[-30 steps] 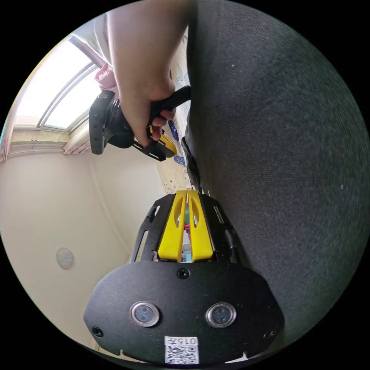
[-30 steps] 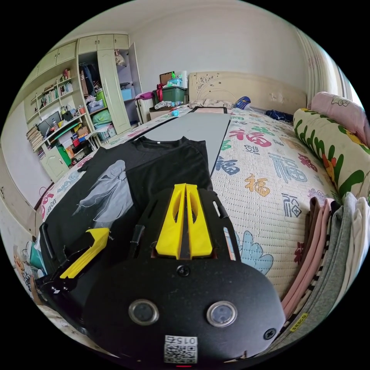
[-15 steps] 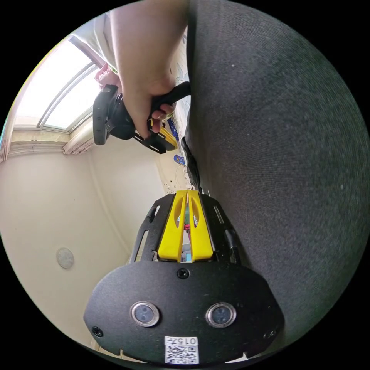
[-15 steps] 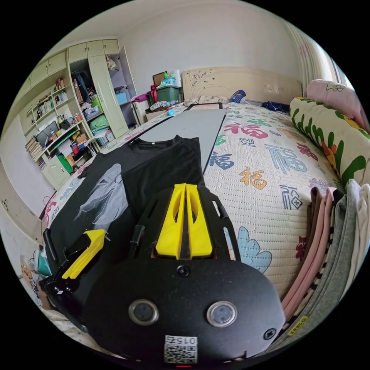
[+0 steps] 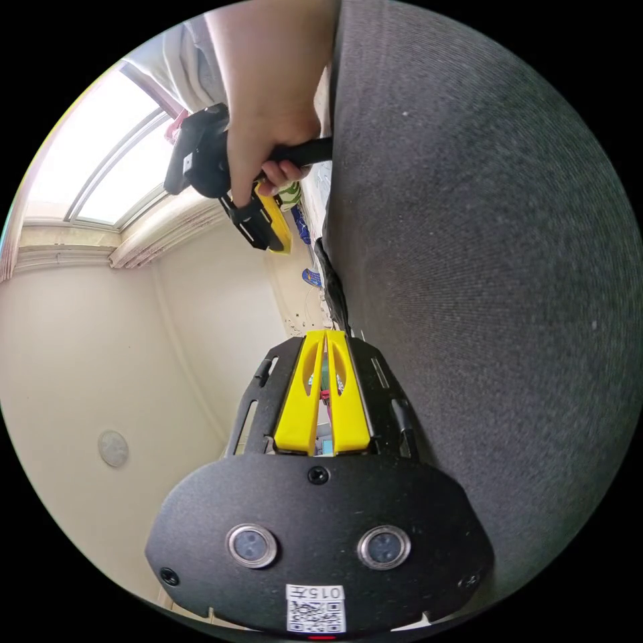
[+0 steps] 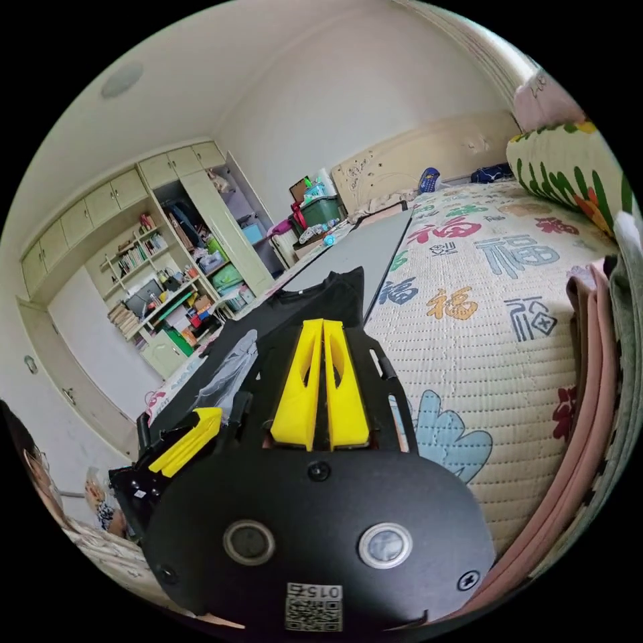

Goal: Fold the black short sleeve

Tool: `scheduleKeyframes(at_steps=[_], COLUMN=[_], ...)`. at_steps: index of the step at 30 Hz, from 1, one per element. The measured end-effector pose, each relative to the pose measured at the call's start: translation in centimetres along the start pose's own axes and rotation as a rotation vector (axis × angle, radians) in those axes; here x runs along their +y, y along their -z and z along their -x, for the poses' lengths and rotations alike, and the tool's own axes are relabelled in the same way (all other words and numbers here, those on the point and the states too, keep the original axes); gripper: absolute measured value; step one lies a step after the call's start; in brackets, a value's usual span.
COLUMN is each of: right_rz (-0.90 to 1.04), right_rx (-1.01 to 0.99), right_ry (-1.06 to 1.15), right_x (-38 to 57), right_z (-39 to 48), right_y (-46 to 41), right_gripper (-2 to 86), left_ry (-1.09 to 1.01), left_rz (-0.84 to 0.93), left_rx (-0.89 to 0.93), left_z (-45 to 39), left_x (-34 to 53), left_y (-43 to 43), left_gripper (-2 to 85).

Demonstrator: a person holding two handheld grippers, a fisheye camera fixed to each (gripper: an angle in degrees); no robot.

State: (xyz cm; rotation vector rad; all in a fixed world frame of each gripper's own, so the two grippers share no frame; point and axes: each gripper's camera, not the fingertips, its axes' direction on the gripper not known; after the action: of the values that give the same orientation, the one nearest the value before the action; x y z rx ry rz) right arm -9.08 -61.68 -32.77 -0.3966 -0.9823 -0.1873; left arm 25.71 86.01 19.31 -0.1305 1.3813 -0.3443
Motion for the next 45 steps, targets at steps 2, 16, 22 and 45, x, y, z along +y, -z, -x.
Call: scheduleKeyframes(at_steps=[2, 16, 22, 45], right_rz=[-0.050, -0.163, -0.171, -0.170], right_rx=[-0.048, -0.101, -0.124, -0.149], right_ry=[-0.065, -0.155, -0.164, -0.195], right_x=[-0.6, -3.3, -3.9, 1.6], right_z=[-2.2, -6.8, -8.5, -14.9], right_y=[2.8, 12.1, 13.7, 9.3], right_gripper=[-0.5, -0.5, -0.5, -0.5], left_ry=[0.000, 0.006, 0.009, 0.033], left_rz=[0.000, -0.001, -0.001, -0.010], left_rx=[0.000, 0.001, 0.003, 0.010], left_z=[0.2, -1.7, -4.5, -31.5], left_x=[-0.8, -9.4, -15.0, -41.5], left_y=[0.2, 3.6, 6.0, 16.3], left_gripper=[-0.2, -0.3, -0.3, -0.3])
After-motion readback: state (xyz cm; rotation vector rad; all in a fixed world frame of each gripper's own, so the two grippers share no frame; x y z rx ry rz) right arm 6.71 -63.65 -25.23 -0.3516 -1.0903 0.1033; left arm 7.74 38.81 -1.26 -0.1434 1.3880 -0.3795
